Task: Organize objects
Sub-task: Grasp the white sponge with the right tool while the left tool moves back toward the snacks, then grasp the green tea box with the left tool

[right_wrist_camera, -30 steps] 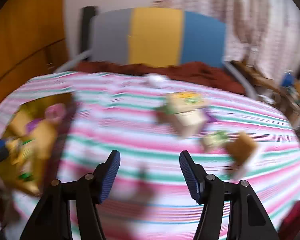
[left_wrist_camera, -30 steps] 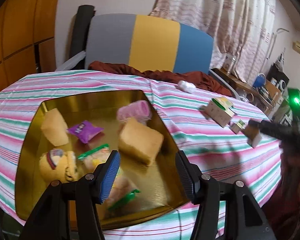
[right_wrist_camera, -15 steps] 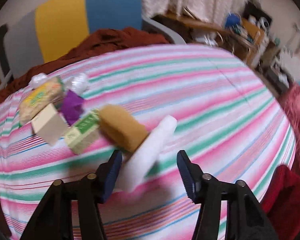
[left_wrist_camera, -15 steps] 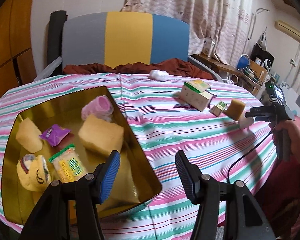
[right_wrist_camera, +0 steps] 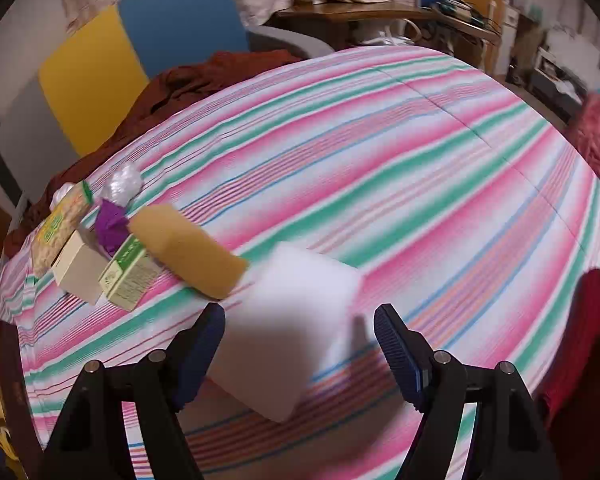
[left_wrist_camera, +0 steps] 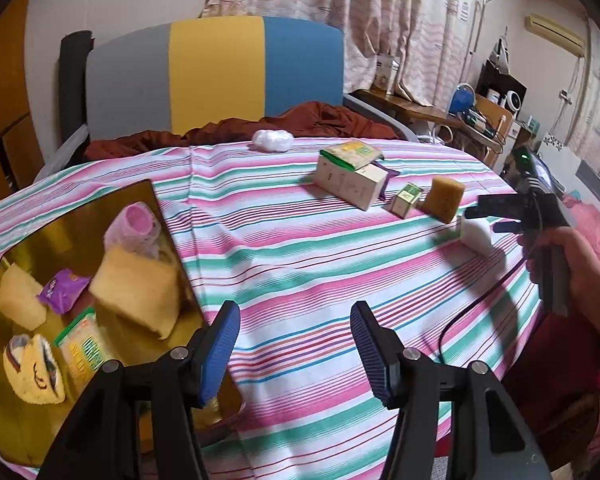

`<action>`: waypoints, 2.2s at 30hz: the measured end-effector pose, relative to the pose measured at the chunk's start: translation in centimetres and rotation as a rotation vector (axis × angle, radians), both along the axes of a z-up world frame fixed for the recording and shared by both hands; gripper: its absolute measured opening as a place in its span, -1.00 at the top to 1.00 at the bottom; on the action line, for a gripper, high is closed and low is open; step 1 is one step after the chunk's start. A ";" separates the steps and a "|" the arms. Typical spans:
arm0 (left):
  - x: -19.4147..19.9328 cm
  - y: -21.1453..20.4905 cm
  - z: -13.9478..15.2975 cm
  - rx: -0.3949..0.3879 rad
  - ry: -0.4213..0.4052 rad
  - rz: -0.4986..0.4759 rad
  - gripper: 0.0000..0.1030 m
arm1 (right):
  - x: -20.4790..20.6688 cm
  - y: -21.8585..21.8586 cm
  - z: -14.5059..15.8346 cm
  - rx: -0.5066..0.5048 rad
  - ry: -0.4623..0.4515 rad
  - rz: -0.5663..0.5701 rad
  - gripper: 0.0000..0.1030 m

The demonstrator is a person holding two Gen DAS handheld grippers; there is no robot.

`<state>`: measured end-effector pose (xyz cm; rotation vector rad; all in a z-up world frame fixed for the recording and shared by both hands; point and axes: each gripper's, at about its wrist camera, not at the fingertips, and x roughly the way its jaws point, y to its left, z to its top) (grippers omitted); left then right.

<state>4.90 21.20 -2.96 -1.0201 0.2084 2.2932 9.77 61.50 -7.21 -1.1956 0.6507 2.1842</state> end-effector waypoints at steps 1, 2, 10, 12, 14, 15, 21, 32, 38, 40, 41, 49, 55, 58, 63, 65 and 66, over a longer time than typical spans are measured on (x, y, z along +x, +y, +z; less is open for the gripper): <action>0.0 0.5 0.1 -0.004 0.002 -0.010 -0.13 | -0.4 -0.3 -0.2 0.009 -0.010 0.010 -0.51; -0.1 1.0 0.2 -0.007 0.005 -0.018 -0.13 | -0.9 -0.5 -0.5 0.019 -0.030 0.018 -0.51; -1.0 6.5 0.2 -0.026 0.000 -0.107 -0.13 | -0.6 -0.7 -1.7 0.022 -0.092 0.046 -0.25; -1.6 8.0 0.1 -0.031 -0.004 -0.123 -0.13 | -0.2 -0.5 -1.5 -0.002 -0.074 0.038 -0.22; -2.1 10.0 -0.2 -0.046 -0.005 -0.141 -0.13 | 0.2 -0.1 -1.0 -0.005 -0.053 0.019 -0.22; -2.3 11.2 -0.4 -0.050 -0.004 -0.155 -0.13 | 0.5 0.1 -0.6 -0.003 -0.042 0.011 -0.22; -3.5 16.5 -0.9 -0.052 0.028 -0.216 -0.13 | 1.1 1.0 0.2 -0.023 0.007 -0.017 -0.22; -7.2 24.8 -3.4 -0.074 -0.018 -0.289 -0.13 | 0.2 1.0 0.2 -0.013 0.009 -0.010 -0.22; -7.8 27.7 -4.3 -0.167 0.065 -0.352 -0.13 | -0.1 0.9 0.1 -0.007 0.007 -0.001 -0.22; -8.1 28.4 -5.0 -0.184 0.052 -0.374 -0.11 | -0.1 0.9 0.2 -0.006 0.006 0.001 -0.22; -8.3 28.7 -5.3 -0.192 0.046 -0.377 -0.09 | -0.1 0.9 0.1 -0.006 0.005 0.000 -0.22; -8.9 28.4 -7.9 -0.169 -0.029 -0.339 0.34 | 0.2 1.7 0.0 -0.029 0.018 -0.024 -0.22; -7.6 26.7 -7.6 -0.150 0.021 -0.325 0.40 | 0.2 1.8 0.0 -0.022 0.021 -0.018 -0.22; -6.7 25.5 -7.4 -0.134 0.040 -0.314 0.40 | 0.2 1.7 0.1 -0.010 0.024 -0.018 -0.22; -5.4 23.2 -6.7 -0.089 0.079 -0.298 0.40 | 0.4 1.8 0.2 0.010 0.024 -0.027 -0.22; -4.6 22.1 -6.2 -0.075 0.095 -0.295 0.40 | 0.3 1.8 0.3 0.021 0.023 -0.025 -0.22; -4.4 21.6 -6.1 -0.070 0.101 -0.293 0.41 | 0.3 1.7 0.4 0.027 0.023 -0.023 -0.22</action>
